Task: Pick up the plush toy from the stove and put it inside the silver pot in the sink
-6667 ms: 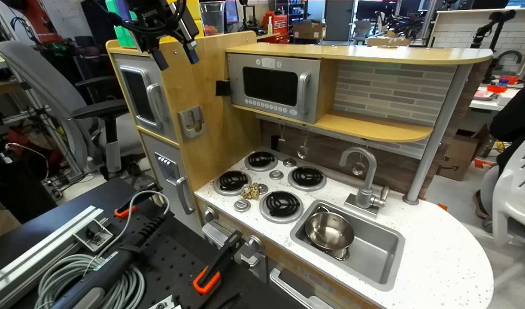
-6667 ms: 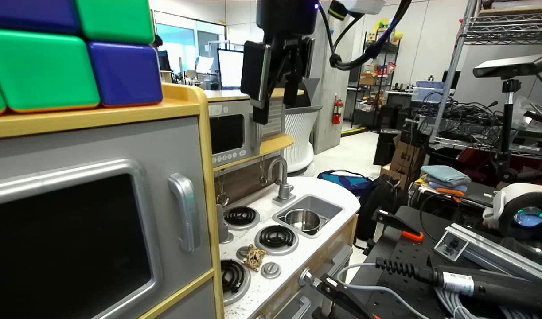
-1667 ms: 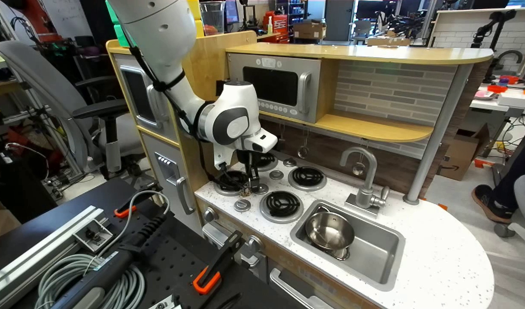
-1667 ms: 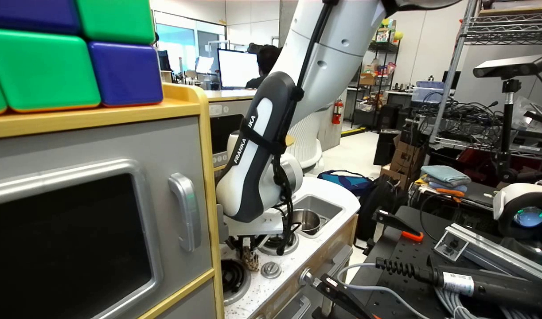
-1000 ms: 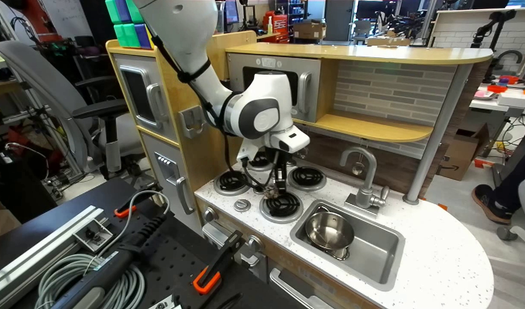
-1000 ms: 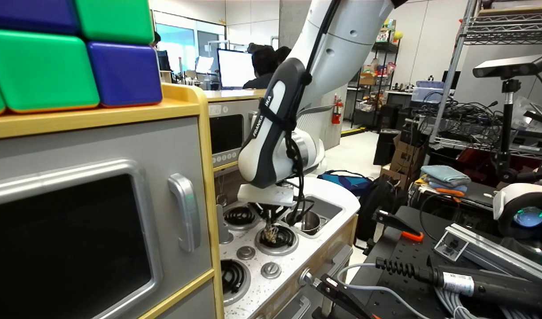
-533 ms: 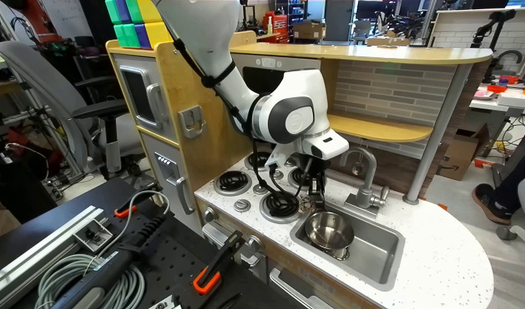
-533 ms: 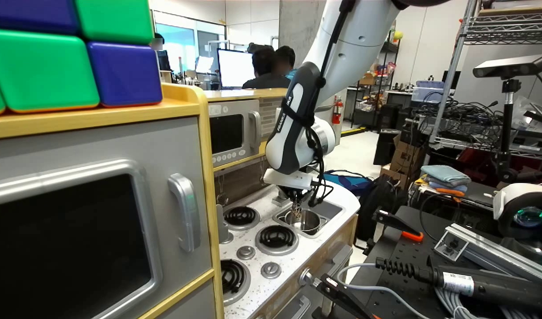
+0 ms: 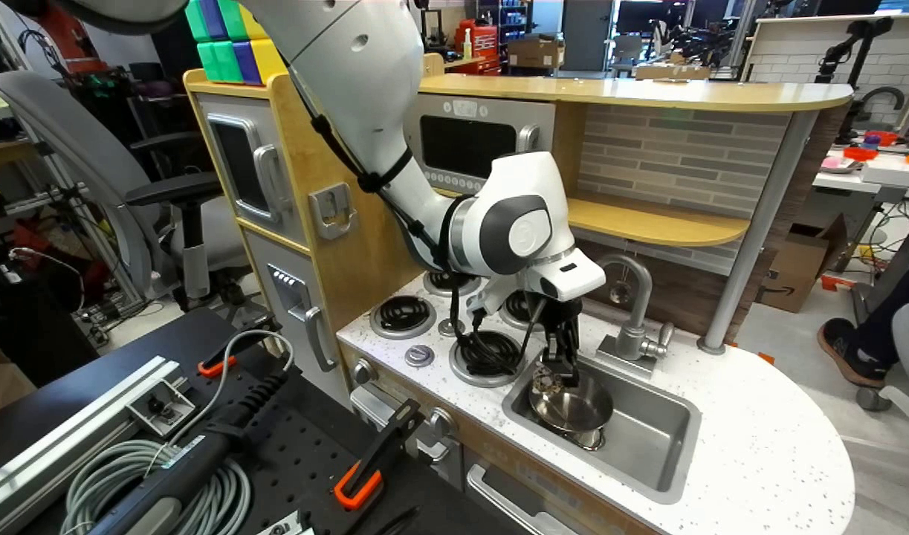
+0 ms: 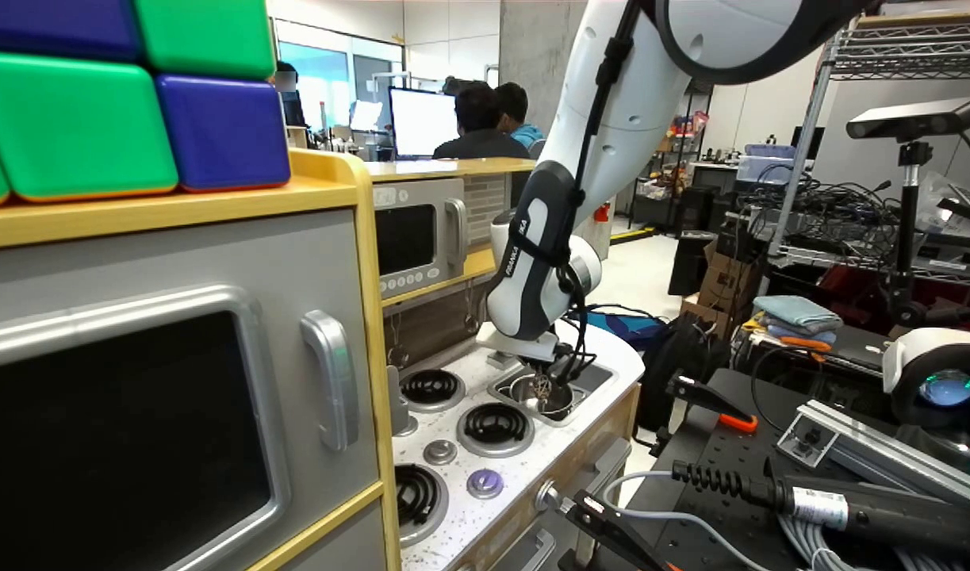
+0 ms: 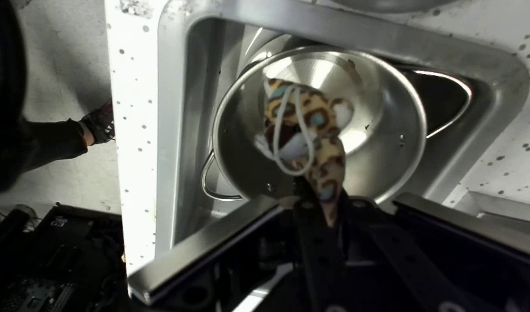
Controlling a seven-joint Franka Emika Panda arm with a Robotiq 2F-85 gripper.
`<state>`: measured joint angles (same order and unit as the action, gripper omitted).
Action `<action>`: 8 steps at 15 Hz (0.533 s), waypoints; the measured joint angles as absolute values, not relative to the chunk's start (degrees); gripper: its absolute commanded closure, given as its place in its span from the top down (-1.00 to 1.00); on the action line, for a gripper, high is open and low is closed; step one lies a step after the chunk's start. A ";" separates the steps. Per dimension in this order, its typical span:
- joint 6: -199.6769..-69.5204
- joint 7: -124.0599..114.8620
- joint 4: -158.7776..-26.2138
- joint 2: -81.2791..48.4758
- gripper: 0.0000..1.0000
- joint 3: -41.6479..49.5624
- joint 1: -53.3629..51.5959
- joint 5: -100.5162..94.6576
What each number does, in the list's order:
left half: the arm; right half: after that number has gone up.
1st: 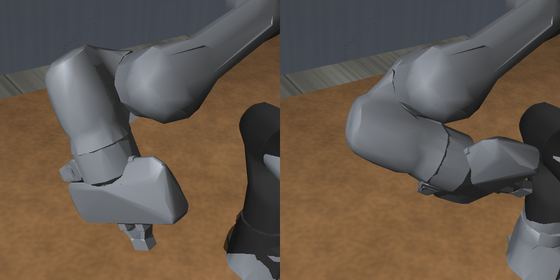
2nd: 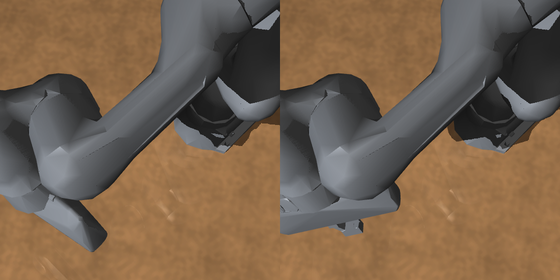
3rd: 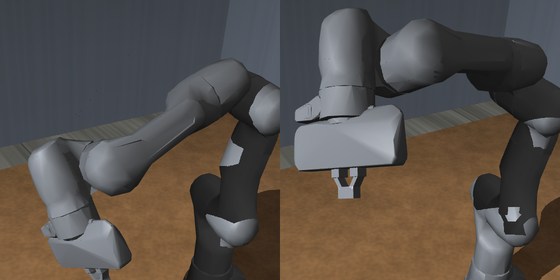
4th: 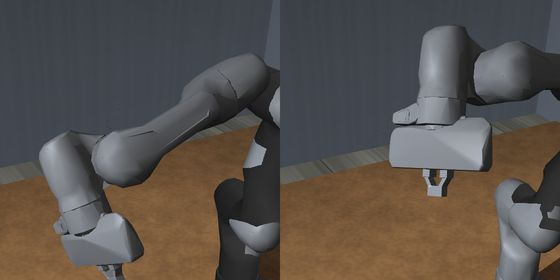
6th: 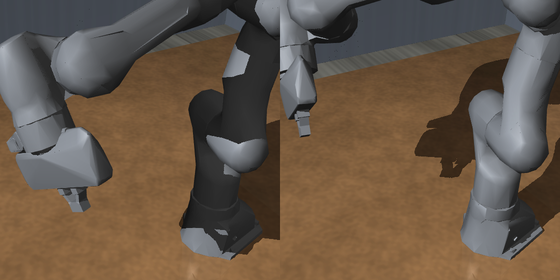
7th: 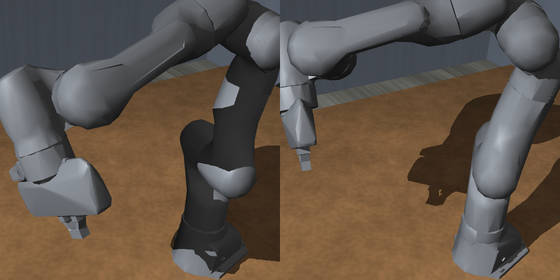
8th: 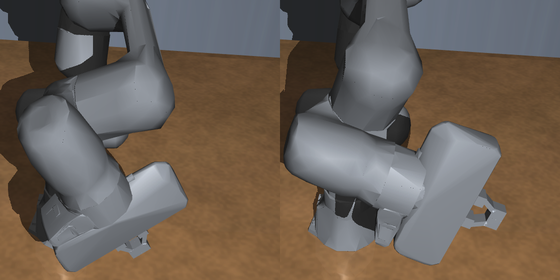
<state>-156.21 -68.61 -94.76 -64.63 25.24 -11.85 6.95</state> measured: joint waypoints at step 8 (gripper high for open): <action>-158.78 -70.20 -96.28 -62.32 0.85 25.54 -14.96 2.56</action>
